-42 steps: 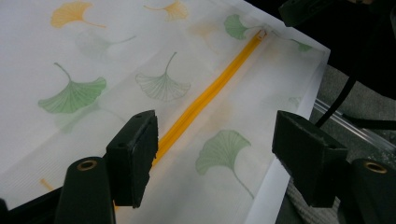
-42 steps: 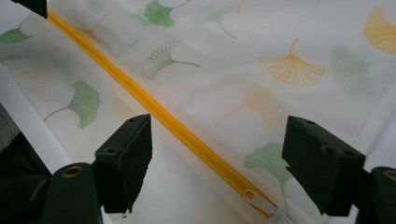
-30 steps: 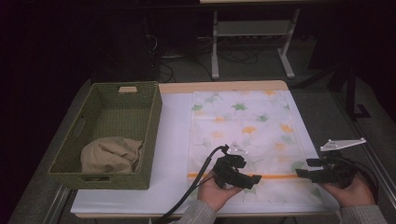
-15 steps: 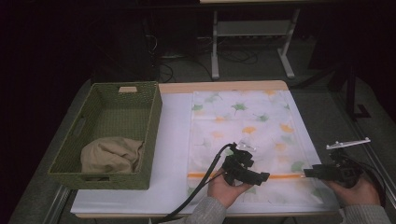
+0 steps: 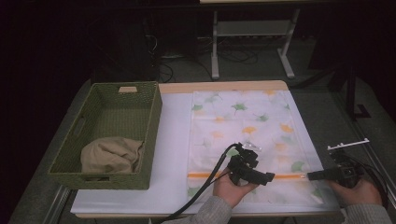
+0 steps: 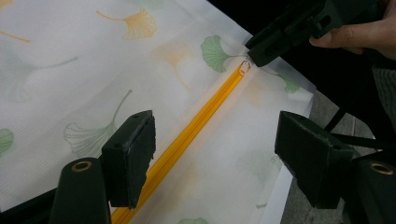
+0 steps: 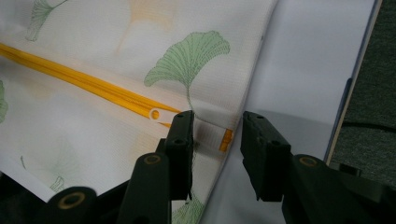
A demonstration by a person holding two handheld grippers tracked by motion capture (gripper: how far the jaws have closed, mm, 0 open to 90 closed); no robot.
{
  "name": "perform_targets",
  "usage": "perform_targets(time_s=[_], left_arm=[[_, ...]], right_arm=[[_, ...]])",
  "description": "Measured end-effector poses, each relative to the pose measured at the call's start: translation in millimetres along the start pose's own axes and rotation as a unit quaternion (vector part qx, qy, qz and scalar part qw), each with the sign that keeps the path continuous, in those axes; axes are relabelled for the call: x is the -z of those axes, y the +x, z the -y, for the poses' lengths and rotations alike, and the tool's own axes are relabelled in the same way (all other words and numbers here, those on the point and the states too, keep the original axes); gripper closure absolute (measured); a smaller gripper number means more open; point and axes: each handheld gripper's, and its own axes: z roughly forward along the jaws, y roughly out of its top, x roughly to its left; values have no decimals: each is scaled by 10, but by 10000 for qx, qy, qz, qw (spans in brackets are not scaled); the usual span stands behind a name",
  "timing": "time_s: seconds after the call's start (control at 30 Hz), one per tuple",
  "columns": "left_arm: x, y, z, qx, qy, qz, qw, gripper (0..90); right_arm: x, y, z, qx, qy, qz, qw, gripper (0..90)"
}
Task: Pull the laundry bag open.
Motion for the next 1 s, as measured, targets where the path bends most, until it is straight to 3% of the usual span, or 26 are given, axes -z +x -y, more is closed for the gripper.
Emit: perform_targets(time_s=[0.3, 0.5, 0.53, 0.6, 0.63, 0.7, 0.83, 0.9, 0.93, 1.0], left_arm=[[-172, 38, -25, 208, 101, 184, 9996, 274], [-300, 9, -73, 227, 227, 242, 9992, 291], [-351, -14, -98, 244, 234, 273, 9991, 295], [-404, -39, -122, 256, 288, 296, 9988, 301], [-404, -39, -122, 256, 288, 296, 9988, 303], [-459, -63, -143, 282, 339, 314, 9985, 322], [-548, -89, -183, 351, 355, 515, 9974, 377], [-575, -81, -192, 425, 329, 614, 9967, 393], [-608, -52, -197, 544, 344, 749, 9951, 417], [-636, -32, -189, 605, 369, 762, 9946, 461]], right_arm=[[-46, 75, -48, 122, 48, 81, 9999, 638], [-65, 140, -64, 226, 112, 413, 9988, 724], [-77, 181, -66, 337, 112, 607, 9975, 768], [-80, 196, -72, 403, 136, 677, 9968, 805], [-80, 196, -72, 403, 136, 677, 9968, 805], [-75, 142, -69, 361, 88, 451, 9983, 837], [-48, 111, -58, 354, 9, 291, 9989, 845], [-10, 114, -57, 372, -76, 242, 9990, 846], [25, 119, -55, 365, -157, 152, 9991, 846], [63, 121, -51, 363, -266, 60, 9990, 846]])
